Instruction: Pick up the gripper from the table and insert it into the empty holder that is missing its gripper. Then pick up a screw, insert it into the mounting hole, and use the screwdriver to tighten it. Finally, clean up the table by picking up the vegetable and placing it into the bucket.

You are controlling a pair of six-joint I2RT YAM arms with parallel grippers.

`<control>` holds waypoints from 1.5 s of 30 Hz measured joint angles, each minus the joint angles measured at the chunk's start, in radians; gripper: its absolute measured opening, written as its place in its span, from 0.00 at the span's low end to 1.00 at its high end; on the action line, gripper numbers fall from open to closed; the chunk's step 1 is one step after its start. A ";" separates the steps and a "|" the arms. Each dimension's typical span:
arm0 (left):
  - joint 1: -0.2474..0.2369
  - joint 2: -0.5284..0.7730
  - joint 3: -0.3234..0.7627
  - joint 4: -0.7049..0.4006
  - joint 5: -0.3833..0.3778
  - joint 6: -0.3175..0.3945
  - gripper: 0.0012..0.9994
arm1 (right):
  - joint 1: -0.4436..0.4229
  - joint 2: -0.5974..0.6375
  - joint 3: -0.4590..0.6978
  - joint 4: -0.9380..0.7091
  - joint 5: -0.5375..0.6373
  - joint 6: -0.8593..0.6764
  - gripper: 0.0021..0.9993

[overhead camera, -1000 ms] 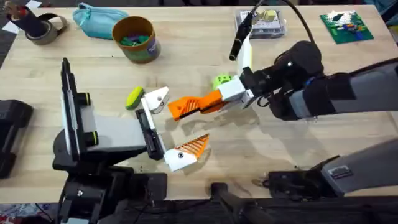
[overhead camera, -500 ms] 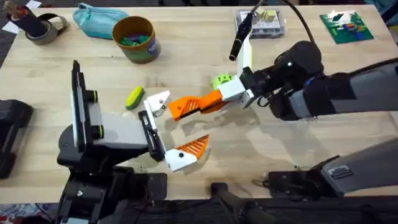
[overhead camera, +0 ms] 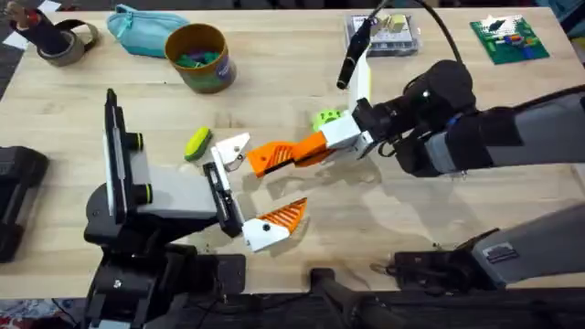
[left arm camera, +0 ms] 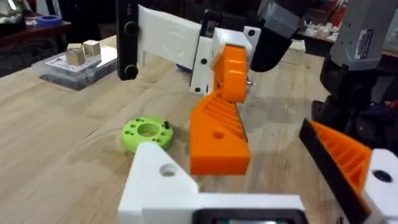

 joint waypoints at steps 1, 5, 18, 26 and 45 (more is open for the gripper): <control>0.000 0.000 0.000 0.000 0.000 0.000 0.99 | 0.000 0.000 0.000 0.000 0.000 0.000 0.01; 0.000 0.000 0.000 0.000 0.000 0.000 0.99 | 0.000 0.000 0.000 0.000 0.000 0.000 0.01; 0.000 0.000 0.000 0.000 0.000 0.000 0.99 | 0.000 0.000 0.000 -0.058 0.000 -0.011 0.01; 0.000 0.000 0.000 0.000 0.000 0.000 0.99 | 0.024 0.000 0.000 -0.098 0.000 -0.082 0.01; 0.000 0.000 0.000 0.000 0.000 0.000 0.99 | 0.034 0.000 0.000 -0.097 0.000 -0.102 0.01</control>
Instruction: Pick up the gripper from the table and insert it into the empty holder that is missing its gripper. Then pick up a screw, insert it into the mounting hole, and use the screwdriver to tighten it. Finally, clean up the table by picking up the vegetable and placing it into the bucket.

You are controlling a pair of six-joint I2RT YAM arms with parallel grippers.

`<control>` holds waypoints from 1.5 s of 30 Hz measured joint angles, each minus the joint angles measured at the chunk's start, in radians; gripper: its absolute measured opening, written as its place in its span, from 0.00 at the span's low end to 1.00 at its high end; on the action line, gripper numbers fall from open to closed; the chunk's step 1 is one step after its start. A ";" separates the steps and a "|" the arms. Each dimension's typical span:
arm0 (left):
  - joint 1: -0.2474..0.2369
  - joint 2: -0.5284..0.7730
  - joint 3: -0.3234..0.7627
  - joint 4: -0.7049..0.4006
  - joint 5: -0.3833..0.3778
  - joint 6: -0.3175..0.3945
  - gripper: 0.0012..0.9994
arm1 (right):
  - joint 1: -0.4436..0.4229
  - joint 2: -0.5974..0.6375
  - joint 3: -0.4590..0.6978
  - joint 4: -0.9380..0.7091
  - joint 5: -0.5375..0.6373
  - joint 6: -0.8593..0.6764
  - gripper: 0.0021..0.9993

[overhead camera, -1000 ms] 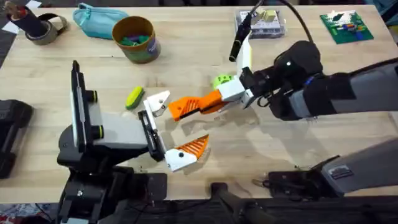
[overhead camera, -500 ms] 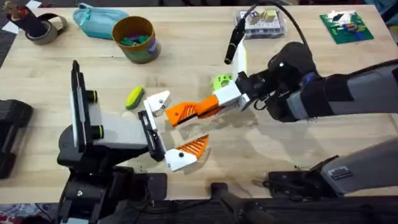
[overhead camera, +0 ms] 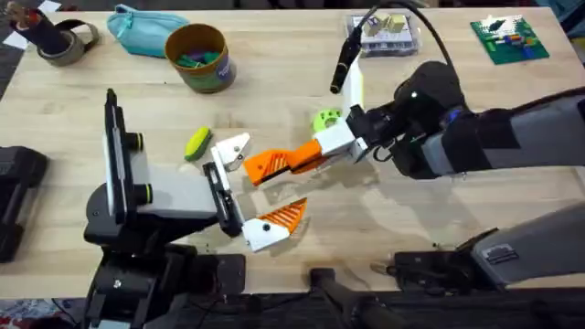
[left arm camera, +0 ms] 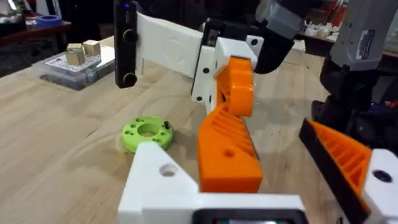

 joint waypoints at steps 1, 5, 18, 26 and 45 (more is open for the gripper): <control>0.000 0.000 0.000 0.000 0.000 0.000 0.99 | 0.000 0.000 0.000 0.000 0.000 0.000 0.01; 0.000 0.000 0.000 0.000 0.000 0.000 0.99 | 0.000 0.000 0.000 0.000 0.001 0.000 0.01; 0.000 0.000 0.000 0.000 0.000 0.000 0.99 | 0.018 0.000 0.000 0.019 0.032 -0.003 0.01; 0.000 0.000 0.000 0.000 0.000 0.000 0.99 | 0.023 0.000 0.000 0.019 0.050 0.002 0.01; 0.000 0.000 0.000 0.001 -0.015 0.000 0.99 | 0.028 0.000 0.000 0.006 0.078 0.038 0.01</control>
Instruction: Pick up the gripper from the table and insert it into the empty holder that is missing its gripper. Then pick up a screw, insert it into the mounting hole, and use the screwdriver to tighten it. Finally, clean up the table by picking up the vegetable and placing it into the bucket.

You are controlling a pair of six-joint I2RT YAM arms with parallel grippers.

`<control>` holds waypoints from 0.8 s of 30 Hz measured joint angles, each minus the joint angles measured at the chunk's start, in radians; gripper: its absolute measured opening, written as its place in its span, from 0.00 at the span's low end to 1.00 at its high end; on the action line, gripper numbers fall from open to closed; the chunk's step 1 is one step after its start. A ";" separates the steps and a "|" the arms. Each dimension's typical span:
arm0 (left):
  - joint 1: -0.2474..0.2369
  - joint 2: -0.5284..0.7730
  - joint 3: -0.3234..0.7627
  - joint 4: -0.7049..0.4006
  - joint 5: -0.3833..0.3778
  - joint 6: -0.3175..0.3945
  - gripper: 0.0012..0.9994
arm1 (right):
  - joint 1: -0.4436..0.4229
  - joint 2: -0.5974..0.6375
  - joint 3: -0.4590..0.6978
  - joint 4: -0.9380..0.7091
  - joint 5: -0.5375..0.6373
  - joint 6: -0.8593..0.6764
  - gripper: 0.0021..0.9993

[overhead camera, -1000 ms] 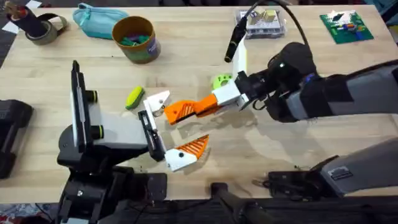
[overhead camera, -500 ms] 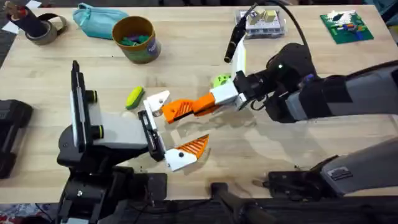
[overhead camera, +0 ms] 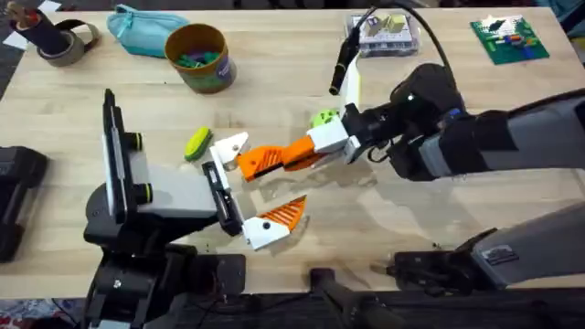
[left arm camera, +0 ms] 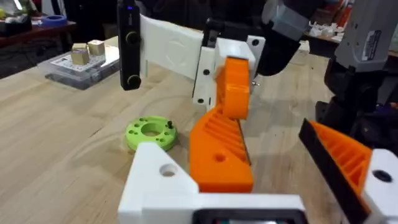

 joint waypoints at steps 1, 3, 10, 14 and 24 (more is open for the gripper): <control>0.000 0.000 0.000 0.000 0.000 0.000 0.99 | 0.001 0.000 0.000 -0.006 0.001 0.003 0.01; 0.000 0.000 0.000 0.000 0.000 0.000 0.99 | 0.001 0.000 0.000 -0.012 0.004 0.006 0.01; 0.000 0.000 0.000 0.000 0.000 0.000 0.99 | 0.001 0.000 0.000 -0.014 0.006 0.008 0.01; 0.000 0.000 0.000 0.000 0.000 0.000 0.99 | 0.001 0.000 0.000 -0.014 0.014 0.008 0.02; 0.000 0.000 0.000 0.000 -0.001 0.000 0.99 | 0.021 0.000 0.000 -0.011 0.058 0.008 0.01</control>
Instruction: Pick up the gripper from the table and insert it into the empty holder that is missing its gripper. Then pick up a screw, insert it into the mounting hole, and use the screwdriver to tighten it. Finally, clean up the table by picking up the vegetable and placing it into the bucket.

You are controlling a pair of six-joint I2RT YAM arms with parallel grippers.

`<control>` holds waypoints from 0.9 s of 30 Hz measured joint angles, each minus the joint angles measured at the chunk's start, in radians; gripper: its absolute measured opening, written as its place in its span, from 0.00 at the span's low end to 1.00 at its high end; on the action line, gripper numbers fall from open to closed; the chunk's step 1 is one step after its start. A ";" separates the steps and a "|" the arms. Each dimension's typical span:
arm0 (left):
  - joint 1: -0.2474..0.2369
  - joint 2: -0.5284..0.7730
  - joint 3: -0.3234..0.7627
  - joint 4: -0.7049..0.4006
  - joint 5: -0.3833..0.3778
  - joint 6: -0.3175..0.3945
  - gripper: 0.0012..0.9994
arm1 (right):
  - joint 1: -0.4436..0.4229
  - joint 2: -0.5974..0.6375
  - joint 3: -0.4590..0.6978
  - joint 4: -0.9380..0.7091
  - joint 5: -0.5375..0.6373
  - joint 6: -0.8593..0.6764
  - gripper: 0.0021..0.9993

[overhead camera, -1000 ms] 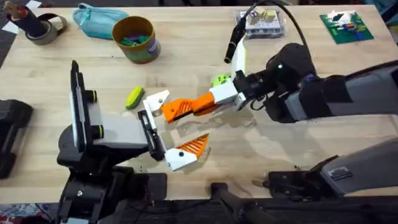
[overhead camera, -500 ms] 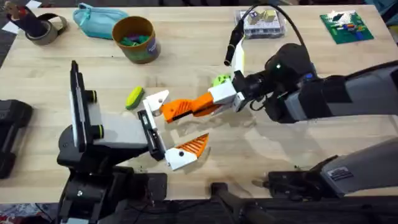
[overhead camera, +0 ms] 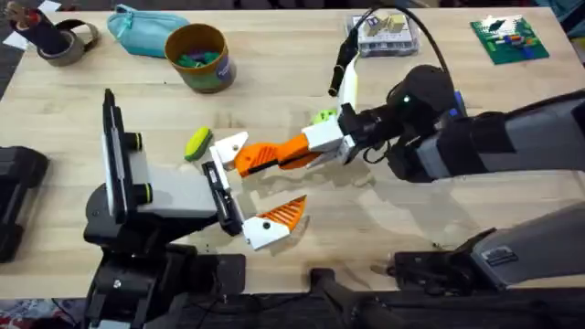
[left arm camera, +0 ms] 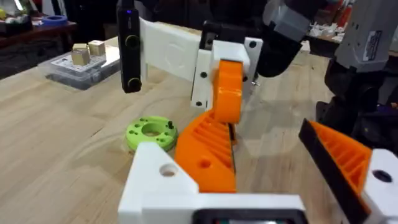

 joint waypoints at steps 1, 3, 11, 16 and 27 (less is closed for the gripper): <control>0.000 0.000 0.000 0.000 -0.001 0.000 0.99 | 0.005 0.000 0.000 0.000 0.008 0.000 0.01; 0.000 0.000 0.000 0.002 -0.006 0.000 0.99 | 0.014 0.000 0.000 0.000 0.024 0.000 0.01; 0.002 0.000 0.000 0.003 -0.024 0.000 0.99 | 0.020 0.000 0.000 -0.004 0.066 -0.026 0.01; 0.001 0.000 0.000 0.004 -0.030 0.000 0.99 | 0.021 0.004 0.000 -0.006 0.078 -0.045 0.01; 0.001 0.000 0.000 0.003 -0.026 0.000 0.99 | 0.024 0.018 0.000 -0.003 0.100 -0.068 0.01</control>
